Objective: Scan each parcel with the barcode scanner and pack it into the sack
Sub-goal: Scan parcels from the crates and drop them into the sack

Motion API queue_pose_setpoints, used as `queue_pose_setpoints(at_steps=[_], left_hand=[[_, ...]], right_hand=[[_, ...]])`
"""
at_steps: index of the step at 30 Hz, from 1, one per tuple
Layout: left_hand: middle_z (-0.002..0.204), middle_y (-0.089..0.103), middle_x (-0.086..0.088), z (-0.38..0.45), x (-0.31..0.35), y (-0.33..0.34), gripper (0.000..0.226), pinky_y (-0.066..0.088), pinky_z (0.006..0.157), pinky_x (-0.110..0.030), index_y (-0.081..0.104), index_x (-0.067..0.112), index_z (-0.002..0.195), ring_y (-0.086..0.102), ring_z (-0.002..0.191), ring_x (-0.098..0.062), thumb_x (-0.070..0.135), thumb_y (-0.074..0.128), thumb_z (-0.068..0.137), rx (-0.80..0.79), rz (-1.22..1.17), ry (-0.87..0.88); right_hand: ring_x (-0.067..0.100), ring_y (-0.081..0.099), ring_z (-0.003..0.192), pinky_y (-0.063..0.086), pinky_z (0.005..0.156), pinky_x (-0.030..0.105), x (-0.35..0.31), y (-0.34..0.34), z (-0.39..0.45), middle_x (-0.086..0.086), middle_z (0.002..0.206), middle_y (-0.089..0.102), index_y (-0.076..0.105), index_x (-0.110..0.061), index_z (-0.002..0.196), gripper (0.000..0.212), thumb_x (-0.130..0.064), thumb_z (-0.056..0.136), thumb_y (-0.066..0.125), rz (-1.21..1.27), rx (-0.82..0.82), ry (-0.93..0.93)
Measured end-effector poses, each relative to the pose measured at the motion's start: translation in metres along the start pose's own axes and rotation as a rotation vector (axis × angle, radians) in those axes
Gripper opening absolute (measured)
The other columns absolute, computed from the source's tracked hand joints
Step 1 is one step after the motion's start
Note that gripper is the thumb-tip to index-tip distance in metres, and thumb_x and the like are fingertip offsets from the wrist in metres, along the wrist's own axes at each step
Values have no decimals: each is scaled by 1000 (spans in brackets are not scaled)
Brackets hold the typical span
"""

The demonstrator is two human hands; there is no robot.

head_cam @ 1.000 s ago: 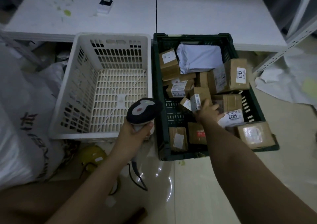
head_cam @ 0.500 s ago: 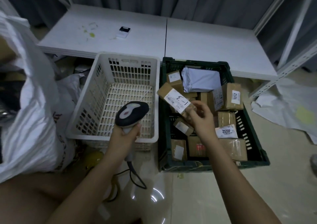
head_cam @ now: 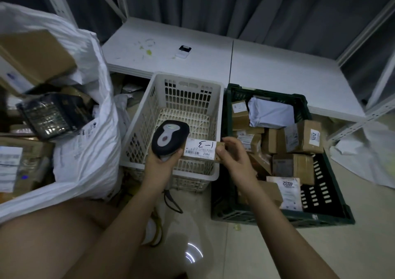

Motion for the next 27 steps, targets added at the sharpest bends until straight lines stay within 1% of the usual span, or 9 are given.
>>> queue_pose_setpoints(at_steps=[3, 5, 9, 11, 13, 16, 20, 23, 27], left_hand=[[109, 57, 21, 2, 3, -3, 50, 44, 75, -2, 49, 25, 124, 56, 96, 8, 6, 70, 84, 2, -46, 14], [108, 57, 21, 4, 5, -6, 45, 45, 86, -10, 50, 28, 121, 57, 99, 4, 8, 69, 85, 13, -57, 18], [116, 59, 14, 8, 6, -10, 42, 41, 102, -28, 51, 31, 120, 54, 116, -9, 13, 70, 86, 5, -25, 27], [124, 58, 7, 8, 2, -7, 46, 42, 101, -25, 51, 24, 128, 53, 117, -10, 15, 70, 86, -27, 10, 15], [129, 57, 2, 5, -3, -1, 53, 45, 89, -13, 49, 15, 136, 54, 112, -8, 13, 69, 87, -86, 49, 2], [129, 57, 1, 0, -11, 8, 55, 45, 77, -1, 47, 13, 138, 55, 102, 4, 10, 67, 87, -174, 94, 14], [129, 56, 2, -4, -18, 16, 55, 45, 81, -3, 45, 12, 139, 55, 110, -4, 8, 66, 89, -253, 154, 30], [129, 56, 1, -2, -25, 17, 54, 46, 79, -4, 44, 12, 139, 55, 113, -9, 11, 66, 89, -277, 199, 4], [130, 57, -1, 2, -34, 15, 56, 45, 91, -15, 45, 12, 138, 55, 118, -13, 17, 69, 87, -284, 253, -16]], right_hand=[[14, 59, 117, 51, 96, 31, 14, 7, 3, -2, 128, 60, 56, -22, 127, 53, -43, 82, 73, 118, -15, 174], [19, 63, 112, 50, 101, 41, 20, 8, 6, 2, 121, 67, 63, -19, 120, 52, -44, 76, 76, 146, -43, 255], [16, 63, 106, 52, 90, 33, 15, -11, 16, 2, 121, 63, 61, -20, 119, 35, -30, 87, 71, 190, 118, 250], [16, 62, 108, 49, 93, 32, 11, -19, 23, 2, 126, 61, 58, -22, 121, 39, -30, 86, 72, 237, 166, 246], [17, 61, 110, 47, 94, 31, 8, -22, 30, 5, 128, 59, 56, -24, 120, 38, -25, 86, 73, 258, 167, 238], [19, 60, 110, 47, 98, 35, 5, -22, 36, 8, 128, 59, 56, -25, 116, 34, -20, 86, 71, 259, 157, 223], [20, 61, 110, 49, 98, 37, 4, -22, 40, 8, 127, 60, 56, -25, 117, 35, -21, 86, 72, 215, 162, 197], [16, 62, 105, 51, 87, 28, 4, -22, 40, 8, 126, 60, 54, -21, 124, 41, -18, 86, 71, 224, 171, 186], [17, 62, 108, 50, 84, 26, 6, -24, 41, 7, 127, 60, 54, -21, 126, 44, -18, 86, 72, 196, 164, 165]])
Point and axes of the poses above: each hand's wrist, its own z-axis towards the middle knuckle, its own y-axis out of the palm, x = y × z, the point moved 4 cm from there along z, towards the middle knuckle
